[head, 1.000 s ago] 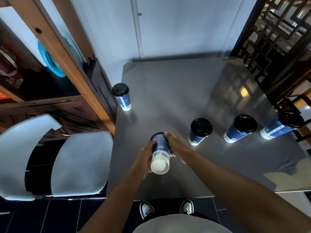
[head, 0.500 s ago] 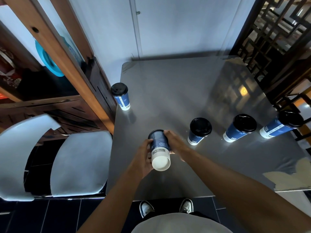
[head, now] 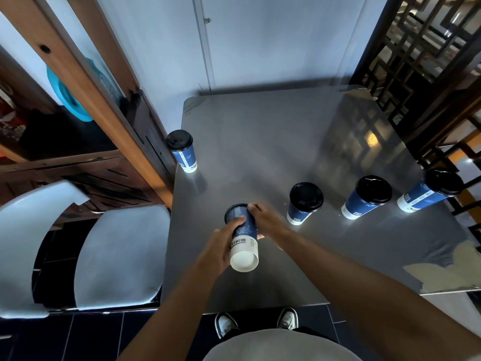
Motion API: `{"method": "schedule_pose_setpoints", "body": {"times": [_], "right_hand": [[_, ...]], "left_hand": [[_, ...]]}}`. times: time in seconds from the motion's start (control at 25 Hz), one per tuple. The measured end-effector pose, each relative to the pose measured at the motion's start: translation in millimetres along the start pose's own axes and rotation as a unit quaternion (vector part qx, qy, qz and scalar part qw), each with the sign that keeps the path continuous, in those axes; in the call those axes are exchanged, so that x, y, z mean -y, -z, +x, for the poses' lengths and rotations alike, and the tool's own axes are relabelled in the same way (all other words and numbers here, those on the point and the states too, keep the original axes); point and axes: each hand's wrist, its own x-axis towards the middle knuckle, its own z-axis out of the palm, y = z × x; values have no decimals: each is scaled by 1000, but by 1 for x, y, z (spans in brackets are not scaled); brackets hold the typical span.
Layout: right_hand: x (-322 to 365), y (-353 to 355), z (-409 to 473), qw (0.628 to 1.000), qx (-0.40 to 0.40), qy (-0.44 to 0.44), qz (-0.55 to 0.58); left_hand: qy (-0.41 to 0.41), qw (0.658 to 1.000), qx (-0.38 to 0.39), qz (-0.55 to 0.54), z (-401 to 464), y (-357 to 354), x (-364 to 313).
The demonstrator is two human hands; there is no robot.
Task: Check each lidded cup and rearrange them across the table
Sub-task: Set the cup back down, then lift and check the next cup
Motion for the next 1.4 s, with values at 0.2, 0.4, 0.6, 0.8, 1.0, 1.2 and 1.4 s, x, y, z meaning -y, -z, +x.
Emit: {"method": "schedule_pose_setpoints", "body": {"times": [0.2, 0.4, 0.6, 0.8, 1.0, 1.2, 1.4], "right_hand": [[3, 6, -3, 998, -3, -32, 58], [4, 11, -6, 999, -18, -31, 41], [6, 12, -5, 1000, -11, -4, -14], [6, 16, -7, 993, -22, 26, -111], [10, 19, -8, 997, -27, 16, -76], [9, 23, -11, 996, -33, 29, -83], [7, 20, -10, 995, -26, 41, -85]], "left_hand": [[43, 992, 45, -112, 2, -5, -2], [90, 989, 62, -95, 7, -2, 0], [99, 992, 68, -43, 4, -2, 1], [71, 993, 59, -70, 1, -3, -2], [57, 987, 64, -136, 3, -3, 2], [100, 982, 51, -150, 6, -3, 6], [47, 983, 114, -138, -9, -16, -4]]}}
